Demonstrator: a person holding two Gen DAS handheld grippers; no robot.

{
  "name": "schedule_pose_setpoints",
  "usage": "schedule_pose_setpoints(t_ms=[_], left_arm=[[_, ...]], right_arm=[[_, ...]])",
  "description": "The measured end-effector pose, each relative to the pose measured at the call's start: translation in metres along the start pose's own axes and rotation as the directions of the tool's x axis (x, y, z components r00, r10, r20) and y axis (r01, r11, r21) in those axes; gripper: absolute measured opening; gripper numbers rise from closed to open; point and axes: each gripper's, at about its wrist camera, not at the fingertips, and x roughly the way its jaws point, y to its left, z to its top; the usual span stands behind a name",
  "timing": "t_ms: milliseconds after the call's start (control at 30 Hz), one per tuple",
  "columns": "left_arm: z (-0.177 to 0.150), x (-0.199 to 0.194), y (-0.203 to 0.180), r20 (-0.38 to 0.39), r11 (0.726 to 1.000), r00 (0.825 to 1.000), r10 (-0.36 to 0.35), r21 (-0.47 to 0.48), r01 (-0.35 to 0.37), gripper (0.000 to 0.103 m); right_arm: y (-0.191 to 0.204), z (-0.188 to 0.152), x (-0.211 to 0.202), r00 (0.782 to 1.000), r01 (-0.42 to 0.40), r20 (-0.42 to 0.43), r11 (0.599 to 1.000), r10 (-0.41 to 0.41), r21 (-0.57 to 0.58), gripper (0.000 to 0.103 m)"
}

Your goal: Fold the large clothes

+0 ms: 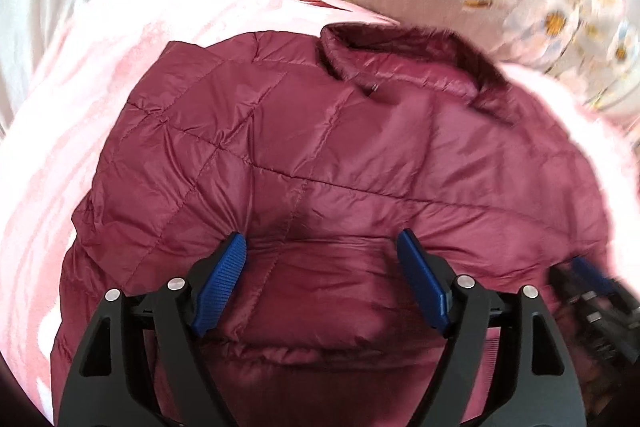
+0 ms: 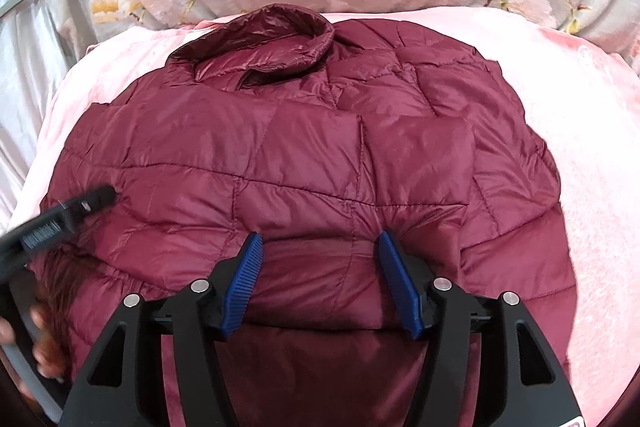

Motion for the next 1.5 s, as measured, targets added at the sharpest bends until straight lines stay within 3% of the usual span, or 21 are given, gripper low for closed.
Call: schedule_pose_setpoints(t_ms=[67,167,267,333,367,433,567,667,700,733,767,867,933,1000,1133,1267,1500], left_arm=[[0.019,-0.010,0.007,0.003,0.994,0.996,-0.084,-0.067,0.084,0.077],[0.055,-0.010,0.009,0.005,0.982,0.989,-0.146,-0.123,0.145,0.079],[0.098,0.013,0.011,-0.031,0.948,0.968,-0.249,-0.211,0.237,0.079],[0.112,0.035,0.012,-0.072,0.930,0.958,-0.279,-0.269,0.250,0.079],[0.119,0.048,0.014,-0.093,0.919,0.951,-0.296,-0.298,0.257,0.078],[0.125,0.076,0.017,-0.129,0.889,0.934,-0.334,-0.372,0.267,0.071],[0.126,0.107,0.020,-0.145,0.833,0.903,-0.404,-0.466,0.298,0.068],[0.125,0.116,0.014,-0.161,0.830,0.893,-0.420,-0.468,0.305,0.054],[0.124,0.120,0.011,-0.170,0.826,0.886,-0.430,-0.470,0.311,0.036],[0.123,0.122,0.010,-0.180,0.823,0.881,-0.438,-0.473,0.313,0.009],[0.122,0.122,0.009,-0.186,0.819,0.874,-0.448,-0.477,0.318,0.009],[0.125,0.105,0.010,-0.134,0.823,0.881,-0.453,-0.442,0.356,0.008],[0.125,0.087,0.011,-0.098,0.855,0.901,-0.424,-0.373,0.361,0.008],[0.118,0.082,0.006,-0.105,0.898,0.924,-0.369,-0.299,0.324,0.008],[0.094,0.101,-0.005,-0.145,0.954,0.958,-0.249,-0.206,0.217,0.008],[0.082,0.104,-0.006,-0.086,0.964,0.969,-0.232,-0.151,0.217,0.008],[0.072,0.101,-0.005,-0.032,0.970,0.975,-0.221,-0.111,0.217,0.009]], right_arm=[[-0.005,0.008,-0.006,0.999,-0.032,0.005,0.999,0.032,0.025,0.059],[-0.017,0.040,-0.012,0.994,-0.104,0.029,0.989,0.101,0.107,0.060],[-0.026,0.072,-0.004,0.985,-0.175,0.040,0.966,0.170,0.189,0.060],[-0.033,0.093,0.017,0.965,-0.259,0.031,0.927,0.261,0.272,0.058],[-0.035,0.101,0.030,0.956,-0.286,0.024,0.906,0.293,0.311,0.052],[-0.036,0.109,0.053,0.945,-0.306,0.005,0.881,0.327,0.361,0.043],[-0.029,0.119,0.089,0.926,-0.341,-0.010,0.851,0.376,0.399,0.043],[-0.023,0.125,0.109,0.910,-0.365,-0.023,0.827,0.413,0.427,0.041],[-0.022,0.127,0.113,0.908,-0.368,-0.025,0.825,0.418,0.428,0.030],[-0.022,0.126,0.112,0.908,-0.370,-0.026,0.827,0.419,0.424,0.021],[-0.021,0.128,0.110,0.909,-0.373,-0.019,0.832,0.417,0.411,0.011],[-0.027,0.133,0.087,0.919,-0.383,0.049,0.852,0.392,0.357,0.009],[-0.029,0.133,0.074,0.932,-0.359,0.062,0.888,0.357,0.289,0.008],[-0.025,0.129,0.076,0.950,-0.310,0.029,0.924,0.311,0.226,0.008],[-0.007,0.114,0.097,0.978,-0.200,-0.036,0.972,0.206,0.127,0.008],[0.000,0.103,0.104,0.987,-0.159,-0.008,0.985,0.160,0.060,0.008],[0.000,0.099,0.107,0.990,-0.143,0.021,0.988,0.142,0.049,0.006]])
